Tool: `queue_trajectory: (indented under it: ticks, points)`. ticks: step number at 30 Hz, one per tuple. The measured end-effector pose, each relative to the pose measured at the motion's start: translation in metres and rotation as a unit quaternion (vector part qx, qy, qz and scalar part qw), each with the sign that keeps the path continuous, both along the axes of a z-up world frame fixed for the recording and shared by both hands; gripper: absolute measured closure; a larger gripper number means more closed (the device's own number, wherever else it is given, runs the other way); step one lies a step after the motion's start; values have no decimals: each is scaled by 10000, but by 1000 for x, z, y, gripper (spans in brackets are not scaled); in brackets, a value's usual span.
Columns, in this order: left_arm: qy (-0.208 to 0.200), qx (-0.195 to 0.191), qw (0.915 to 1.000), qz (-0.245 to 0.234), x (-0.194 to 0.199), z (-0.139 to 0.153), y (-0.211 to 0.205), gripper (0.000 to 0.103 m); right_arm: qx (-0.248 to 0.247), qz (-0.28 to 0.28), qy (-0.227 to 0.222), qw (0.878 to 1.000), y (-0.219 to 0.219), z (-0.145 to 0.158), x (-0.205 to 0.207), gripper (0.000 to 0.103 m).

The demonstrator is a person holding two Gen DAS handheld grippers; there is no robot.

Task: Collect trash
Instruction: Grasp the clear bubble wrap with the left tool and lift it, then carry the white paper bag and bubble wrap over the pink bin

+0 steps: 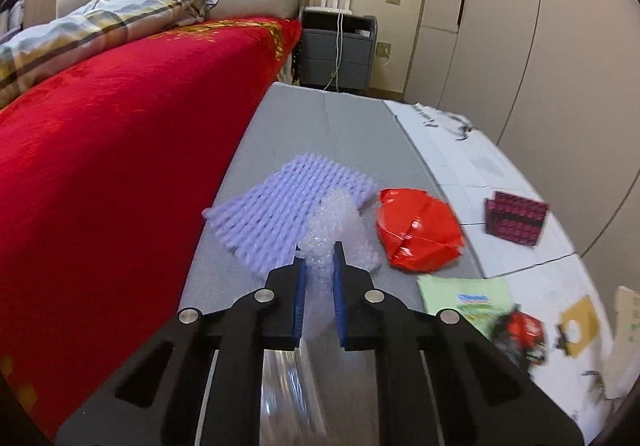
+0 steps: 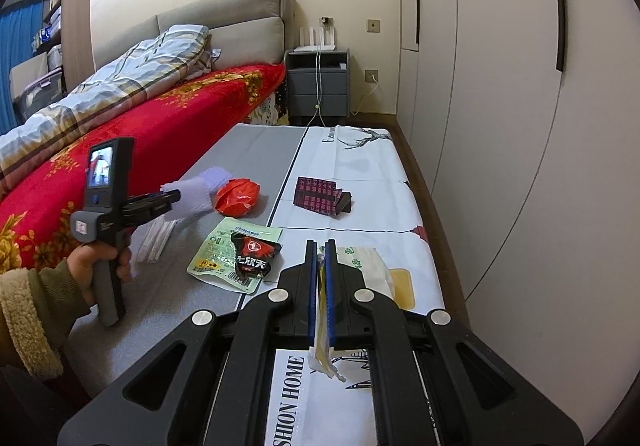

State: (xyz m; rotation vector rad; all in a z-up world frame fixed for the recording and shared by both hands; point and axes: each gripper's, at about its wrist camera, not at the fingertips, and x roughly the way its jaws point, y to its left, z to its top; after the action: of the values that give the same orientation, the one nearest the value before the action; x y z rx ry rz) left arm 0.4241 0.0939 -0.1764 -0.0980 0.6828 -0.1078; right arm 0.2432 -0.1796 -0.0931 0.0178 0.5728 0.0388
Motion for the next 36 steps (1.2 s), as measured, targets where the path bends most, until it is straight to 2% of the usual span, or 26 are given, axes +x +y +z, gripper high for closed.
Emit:
queue_trajectory:
  ticks: [3, 10, 14, 20, 25, 36]
  points:
    - [-134, -101, 9999, 39, -25, 25, 7, 91, 35, 17, -90, 10000, -1, 10, -7, 99]
    - [-747, -228, 9969, -121, -105, 111, 17, 91, 170, 122, -464, 9987, 4, 50, -42, 99]
    - [-1001, -365, 9941, -219, -149, 164, 16, 91, 269, 196, -770, 9965, 5, 80, -77, 99]
    - [-1283, -363, 9905, -341, -220, 213, -5, 91, 368, 206, -1057, 9935, 0, 114, -128, 99]
    - [-1191, -393, 9898, -678, -271, 219, -29, 91, 409, 108, -1130, 9927, -11, 127, -175, 99]
    - [-633, -239, 9853, -1572, -335, 178, -101, 91, 329, -188, -885, 9954, -39, 114, -254, 99]
